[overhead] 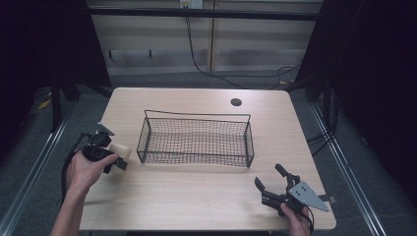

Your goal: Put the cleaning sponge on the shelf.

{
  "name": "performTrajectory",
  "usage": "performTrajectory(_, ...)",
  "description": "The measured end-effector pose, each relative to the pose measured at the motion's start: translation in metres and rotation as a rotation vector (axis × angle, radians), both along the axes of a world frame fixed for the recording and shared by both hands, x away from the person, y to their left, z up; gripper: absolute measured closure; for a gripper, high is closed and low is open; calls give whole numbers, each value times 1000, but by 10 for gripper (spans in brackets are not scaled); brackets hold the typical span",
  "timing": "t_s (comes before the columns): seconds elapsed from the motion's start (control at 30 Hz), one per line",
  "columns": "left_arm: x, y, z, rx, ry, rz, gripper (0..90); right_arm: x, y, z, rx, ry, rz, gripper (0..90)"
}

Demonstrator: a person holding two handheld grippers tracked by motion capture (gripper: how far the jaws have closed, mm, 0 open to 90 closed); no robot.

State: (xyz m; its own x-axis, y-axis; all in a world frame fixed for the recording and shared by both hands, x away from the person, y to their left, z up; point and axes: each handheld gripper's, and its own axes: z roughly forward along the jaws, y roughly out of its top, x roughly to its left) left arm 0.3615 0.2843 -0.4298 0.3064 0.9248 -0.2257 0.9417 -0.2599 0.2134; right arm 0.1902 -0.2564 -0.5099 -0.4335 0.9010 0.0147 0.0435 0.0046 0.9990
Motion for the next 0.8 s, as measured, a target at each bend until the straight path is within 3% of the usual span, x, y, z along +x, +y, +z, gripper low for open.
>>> performTrajectory(0.3, -7, 14, 7, -92, -44, 3, 326, 0, 0, 0, -3, -1, -2, 133)
performTrajectory(0.5, -8, 16, 8, -106, -51, -1, 326, 0, 0, 0, -2, 0, 2, 134)
performTrajectory(0.6, -12, 17, 10, -147, -82, -32, 326, 0, 0, 0, -3, -2, -2, 134)
performTrajectory(0.73, -14, 19, 13, -137, -96, -32, 326, 0, 1, 0, -4, -2, 0, 134)
performTrajectory(0.8, -17, 20, 18, -159, -119, -28, 326, 0, 0, 0, -4, 0, 5, 134)
